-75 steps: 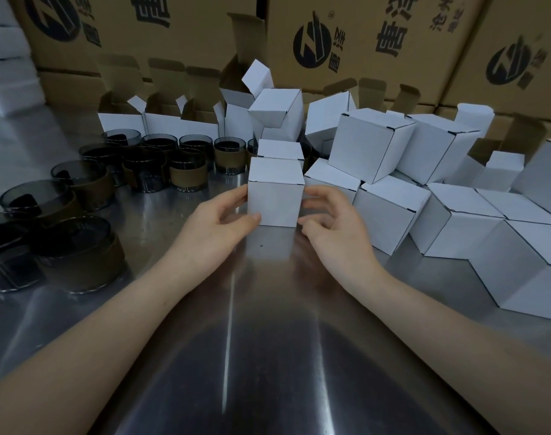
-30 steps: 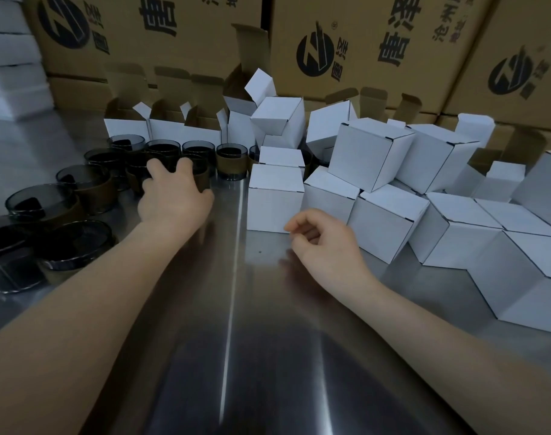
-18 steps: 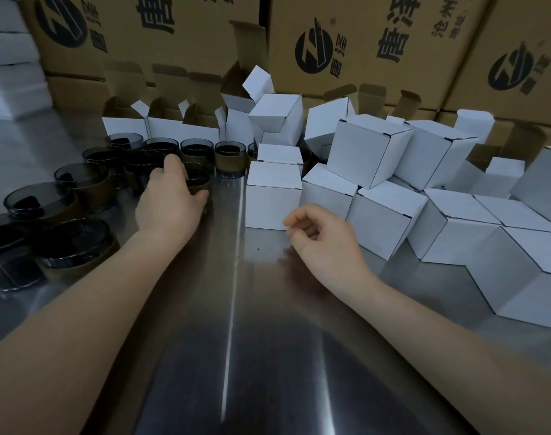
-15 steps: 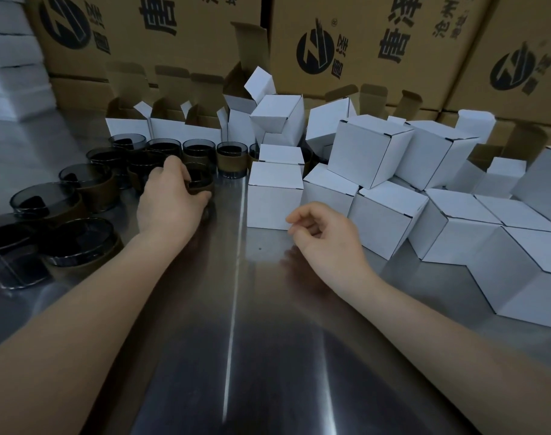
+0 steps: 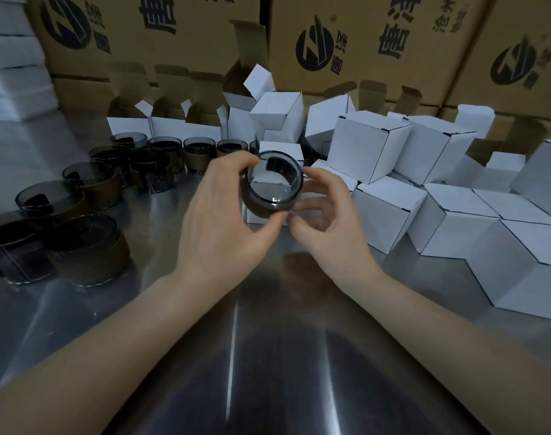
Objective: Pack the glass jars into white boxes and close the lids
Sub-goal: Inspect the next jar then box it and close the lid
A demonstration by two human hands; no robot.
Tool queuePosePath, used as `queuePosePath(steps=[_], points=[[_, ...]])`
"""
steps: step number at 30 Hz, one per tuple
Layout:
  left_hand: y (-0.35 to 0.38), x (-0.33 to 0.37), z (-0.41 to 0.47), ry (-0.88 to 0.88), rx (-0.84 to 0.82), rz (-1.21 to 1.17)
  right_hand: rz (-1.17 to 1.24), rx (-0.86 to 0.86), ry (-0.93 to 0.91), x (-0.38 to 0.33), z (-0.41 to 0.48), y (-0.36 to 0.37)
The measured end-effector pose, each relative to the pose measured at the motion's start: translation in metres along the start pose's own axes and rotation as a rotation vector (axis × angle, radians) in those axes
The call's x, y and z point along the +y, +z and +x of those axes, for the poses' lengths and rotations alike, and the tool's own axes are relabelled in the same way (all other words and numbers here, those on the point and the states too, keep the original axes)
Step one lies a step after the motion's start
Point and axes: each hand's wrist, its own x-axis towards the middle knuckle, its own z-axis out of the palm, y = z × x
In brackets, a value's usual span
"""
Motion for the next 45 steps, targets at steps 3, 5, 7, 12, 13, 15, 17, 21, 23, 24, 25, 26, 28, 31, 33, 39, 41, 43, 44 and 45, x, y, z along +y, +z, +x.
queuePosePath(steps=[3,5,7,12,13,15,17,21,23,24,25,26,28,31,33,39,41,43,44,45], points=[[0.003,-0.003,-0.005,0.002,0.003,-0.067,-0.002,-0.048,-0.011,0.000,0.001,-0.002],[0.003,-0.006,-0.007,0.013,-0.003,-0.082,-0.012,-0.083,-0.021,0.001,0.001,-0.002],[0.003,-0.009,-0.009,0.023,-0.019,-0.100,-0.016,-0.105,-0.028,0.002,0.001,-0.002],[0.003,-0.014,-0.008,0.054,-0.086,-0.175,-0.038,-0.151,-0.046,0.005,0.002,-0.002],[0.003,-0.015,-0.008,0.052,-0.100,-0.194,-0.038,-0.156,-0.054,0.005,0.002,-0.002],[0.003,-0.017,-0.008,0.041,-0.126,-0.238,-0.037,-0.151,-0.064,0.005,0.002,-0.001],[0.003,-0.018,-0.008,0.027,-0.157,-0.284,-0.034,-0.134,-0.063,0.006,0.002,0.000],[0.005,-0.020,-0.008,-0.025,-0.210,-0.323,-0.051,-0.112,-0.072,0.004,0.000,0.001],[0.005,-0.020,-0.008,-0.065,-0.217,-0.322,-0.068,-0.100,-0.084,0.003,0.000,0.002],[0.005,-0.020,-0.008,-0.083,-0.219,-0.314,-0.078,-0.095,-0.092,0.003,0.000,0.002],[0.005,-0.020,-0.008,-0.096,-0.221,-0.299,-0.087,-0.088,-0.098,0.003,0.000,0.002],[0.005,-0.021,-0.007,-0.104,-0.225,-0.277,-0.096,-0.081,-0.103,0.004,0.000,0.002],[0.005,-0.020,-0.007,-0.110,-0.221,-0.240,-0.114,-0.065,-0.111,0.005,0.000,0.001],[0.004,-0.019,-0.005,-0.105,-0.202,-0.209,-0.136,-0.056,-0.119,0.005,0.000,0.001],[0.002,-0.018,-0.006,-0.098,-0.191,-0.190,-0.132,-0.053,-0.123,0.005,-0.001,0.002],[-0.001,-0.018,-0.005,-0.041,-0.184,-0.138,-0.117,-0.076,-0.121,0.003,-0.001,0.002],[-0.003,-0.017,-0.004,-0.023,-0.185,-0.136,-0.110,-0.087,-0.109,0.002,-0.003,0.002],[-0.003,-0.016,-0.003,-0.021,-0.175,-0.139,-0.101,-0.106,-0.103,0.001,-0.004,0.002],[-0.003,-0.016,-0.003,-0.022,-0.172,-0.140,-0.100,-0.119,-0.097,0.000,-0.005,0.002],[-0.003,-0.016,-0.003,-0.022,-0.170,-0.141,-0.100,-0.134,-0.088,0.000,-0.005,0.001]])
